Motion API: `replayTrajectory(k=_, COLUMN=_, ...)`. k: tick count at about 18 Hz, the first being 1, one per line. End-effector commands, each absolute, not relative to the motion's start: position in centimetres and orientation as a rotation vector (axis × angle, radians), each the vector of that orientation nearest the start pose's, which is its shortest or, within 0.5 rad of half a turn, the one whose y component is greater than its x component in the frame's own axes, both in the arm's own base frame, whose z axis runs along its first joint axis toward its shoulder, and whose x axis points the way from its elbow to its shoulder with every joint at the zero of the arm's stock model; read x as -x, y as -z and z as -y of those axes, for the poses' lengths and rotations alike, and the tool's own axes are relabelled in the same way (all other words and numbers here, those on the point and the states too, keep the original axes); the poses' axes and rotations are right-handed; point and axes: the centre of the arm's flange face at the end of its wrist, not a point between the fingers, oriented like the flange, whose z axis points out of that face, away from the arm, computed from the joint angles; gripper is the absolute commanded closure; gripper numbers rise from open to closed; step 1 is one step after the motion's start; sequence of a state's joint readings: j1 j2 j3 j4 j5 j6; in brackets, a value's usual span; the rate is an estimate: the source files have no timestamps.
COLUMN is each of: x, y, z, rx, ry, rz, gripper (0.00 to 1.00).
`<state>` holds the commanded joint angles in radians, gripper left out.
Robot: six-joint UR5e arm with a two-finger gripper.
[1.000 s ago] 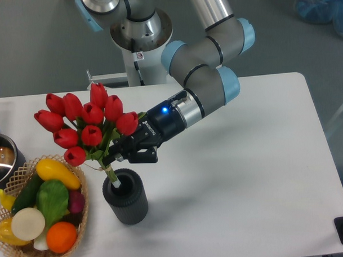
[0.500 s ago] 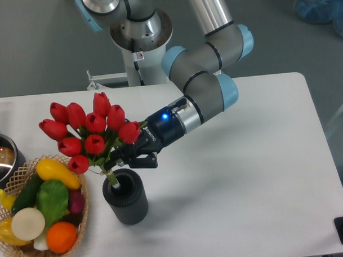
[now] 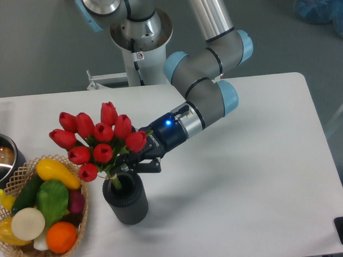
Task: Insert the flowers into the vase
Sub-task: 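Push the tulips deeper into the vase and settle them upright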
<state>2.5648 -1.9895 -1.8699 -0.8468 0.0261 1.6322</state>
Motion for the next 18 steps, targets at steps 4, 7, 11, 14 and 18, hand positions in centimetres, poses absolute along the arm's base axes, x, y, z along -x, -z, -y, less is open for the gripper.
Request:
replayTrajectory(k=4, x=35.7, y=-28.1, z=-50.2, rx=1.534, ry=0.396, rz=-0.491, gripper=0.81)
replayTrajectory(k=7, x=36.3, y=-27.3, z=-50.0, rx=1.539, ry=0.398, rz=-0.475, gripper=0.81)
replayTrajectory(k=11, x=36.8, y=-26.4, z=-49.8, rx=1.540, ry=0.391, rz=-0.473, gripper=0.81)
replayTrajectory(k=14, x=36.9, y=-25.9, z=-49.9, rx=1.542, ry=0.398, rz=-0.467, gripper=0.81)
replayTrajectory(k=18, x=36.9, y=-25.0, z=-50.0, rx=1.539, ry=0.392, rz=-0.476, gripper=0.81)
